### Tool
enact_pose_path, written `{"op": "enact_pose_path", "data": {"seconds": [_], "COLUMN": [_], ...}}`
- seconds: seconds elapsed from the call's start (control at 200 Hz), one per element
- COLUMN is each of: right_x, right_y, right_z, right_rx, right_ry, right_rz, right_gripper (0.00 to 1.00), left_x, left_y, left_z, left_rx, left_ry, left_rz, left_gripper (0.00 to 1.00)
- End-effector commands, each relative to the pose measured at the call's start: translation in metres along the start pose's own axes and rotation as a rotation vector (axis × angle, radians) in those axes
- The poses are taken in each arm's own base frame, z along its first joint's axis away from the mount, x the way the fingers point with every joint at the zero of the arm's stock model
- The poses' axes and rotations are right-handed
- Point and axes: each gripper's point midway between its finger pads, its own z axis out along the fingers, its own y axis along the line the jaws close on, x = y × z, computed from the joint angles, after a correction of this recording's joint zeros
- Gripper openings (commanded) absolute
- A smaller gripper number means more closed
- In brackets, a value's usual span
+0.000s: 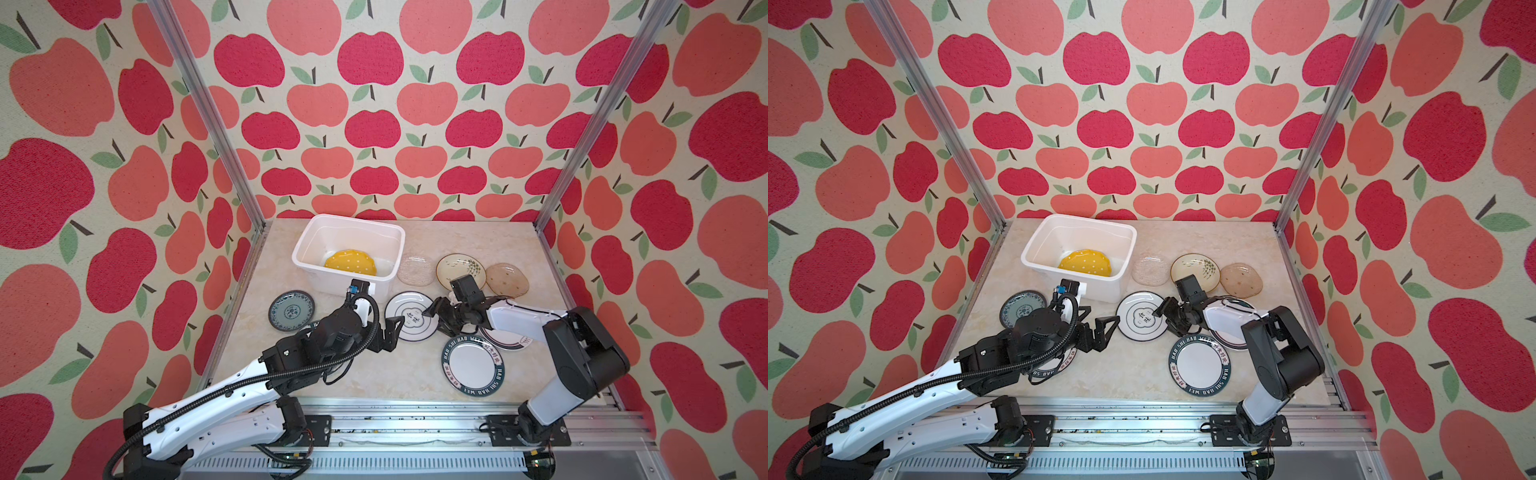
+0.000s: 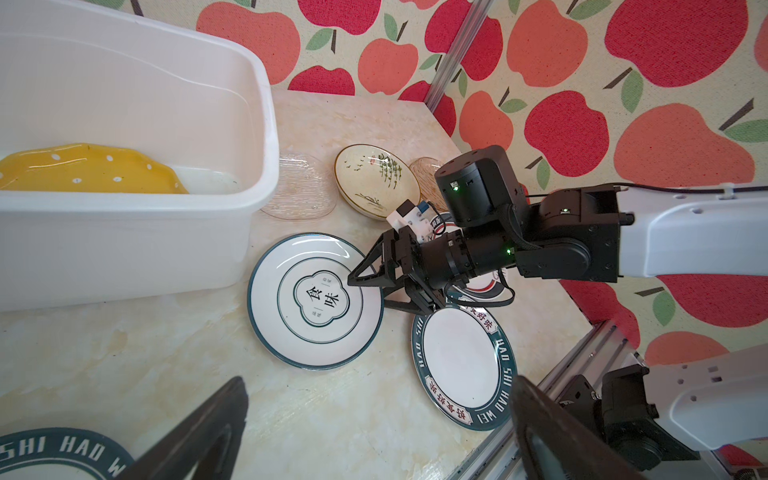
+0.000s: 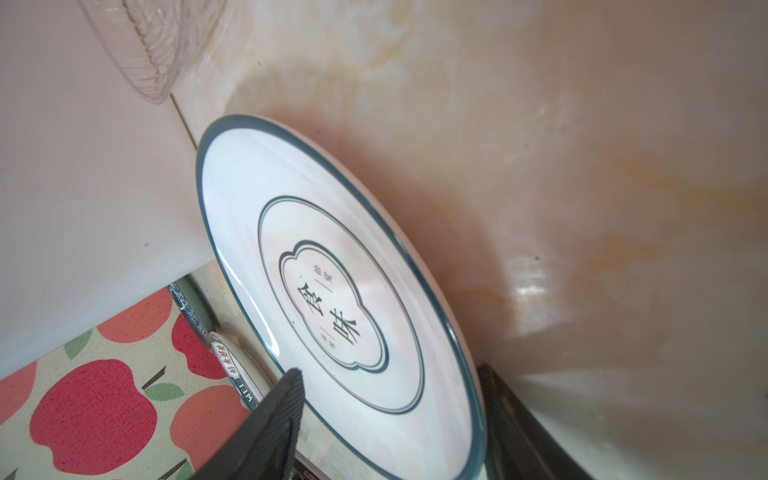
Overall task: Place the plates into the plastic bin on the countertop
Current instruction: 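Lift the cloud-centre plate upright with the right gripper, then carry the upright plate with the right gripper over the white bin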
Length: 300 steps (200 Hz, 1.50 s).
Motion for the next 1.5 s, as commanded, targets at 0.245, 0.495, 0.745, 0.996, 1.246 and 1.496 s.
{"op": "enact_pose_path", "data": {"seconds": [0.245,0.495,0.745,0.996,1.246,1.496], "right_x": [0.005,0.003,0.0,0.003,0.005,0.006], "right_y": [0.021,0.042,0.06,0.054,0.046,0.046], "right_z": [0.006,-0.001,-0.012,-0.01,-0.013,-0.056], "right_rx": [-0.093,-0.15,-0.165,-0.114,-0.052,0.038], "right_ry": [0.002,-0.01,-0.034,-0.027,-0.029,-0.085], "right_rz": [-0.019,-0.036,-0.096,-0.111,-0.129,-0.201], "right_gripper": [0.63,0.59,0.49,0.27,0.05,0.0], "left_x": [-0.012,-0.013,-0.012,-0.013,-0.014,-0.031], "left_y": [-0.008,-0.006,-0.004,-0.003,0.002,0.01], "left_z": [-0.006,-0.008,-0.008,-0.009,-0.013,-0.031], "left_rx": [0.027,0.022,0.016,0.009,-0.006,-0.054], "left_ry": [-0.026,-0.033,-0.036,-0.038,-0.057,-0.098], "left_rz": [0.012,0.007,0.002,-0.001,-0.016,0.004], "left_gripper": [0.99,0.99,0.99,0.99,0.99,0.99]}}
